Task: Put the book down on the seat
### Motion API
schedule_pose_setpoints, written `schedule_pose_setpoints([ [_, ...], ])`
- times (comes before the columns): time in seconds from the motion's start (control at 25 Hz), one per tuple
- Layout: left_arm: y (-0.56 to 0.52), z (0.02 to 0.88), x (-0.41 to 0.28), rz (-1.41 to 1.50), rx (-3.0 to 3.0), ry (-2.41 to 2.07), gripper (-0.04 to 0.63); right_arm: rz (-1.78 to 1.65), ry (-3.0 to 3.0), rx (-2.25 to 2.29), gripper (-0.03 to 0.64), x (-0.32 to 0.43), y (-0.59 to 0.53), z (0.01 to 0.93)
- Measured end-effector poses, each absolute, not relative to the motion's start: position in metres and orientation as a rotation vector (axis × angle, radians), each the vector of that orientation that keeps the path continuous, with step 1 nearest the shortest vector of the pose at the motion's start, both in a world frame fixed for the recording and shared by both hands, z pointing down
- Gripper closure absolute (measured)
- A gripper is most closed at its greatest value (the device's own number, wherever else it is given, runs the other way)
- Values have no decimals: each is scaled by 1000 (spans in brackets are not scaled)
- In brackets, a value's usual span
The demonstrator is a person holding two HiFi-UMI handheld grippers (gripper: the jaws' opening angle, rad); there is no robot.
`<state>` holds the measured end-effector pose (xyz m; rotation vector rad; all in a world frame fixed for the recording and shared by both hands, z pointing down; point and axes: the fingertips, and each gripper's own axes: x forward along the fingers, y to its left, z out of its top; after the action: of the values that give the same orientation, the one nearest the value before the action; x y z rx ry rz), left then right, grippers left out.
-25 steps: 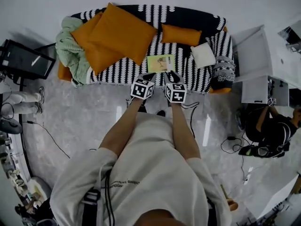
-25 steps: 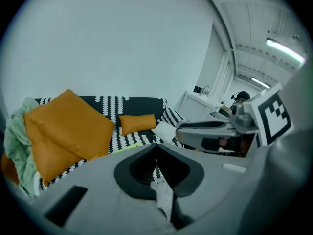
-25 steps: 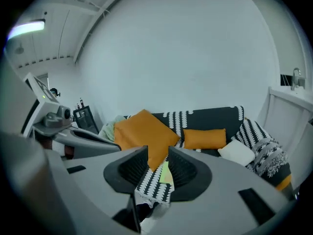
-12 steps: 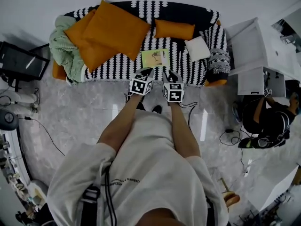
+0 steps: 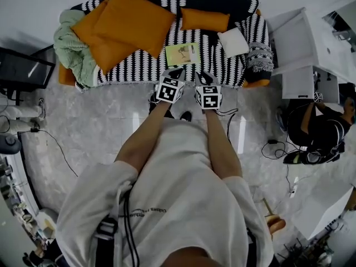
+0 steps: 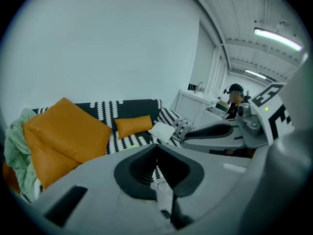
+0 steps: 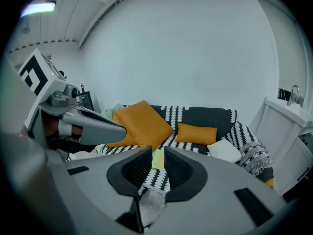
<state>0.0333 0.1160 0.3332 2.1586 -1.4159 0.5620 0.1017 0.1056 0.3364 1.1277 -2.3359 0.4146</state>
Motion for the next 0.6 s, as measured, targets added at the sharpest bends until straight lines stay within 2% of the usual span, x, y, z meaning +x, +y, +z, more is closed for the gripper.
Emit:
schedule_pose_setpoints([
  [0.44,114,336,28,590,2158,-1393,588,437,-2348,1074,608,90,109,339],
  [0.6,114,337,29,590,2161,-1395,588,451,-2351,1090,609,94,108,338],
])
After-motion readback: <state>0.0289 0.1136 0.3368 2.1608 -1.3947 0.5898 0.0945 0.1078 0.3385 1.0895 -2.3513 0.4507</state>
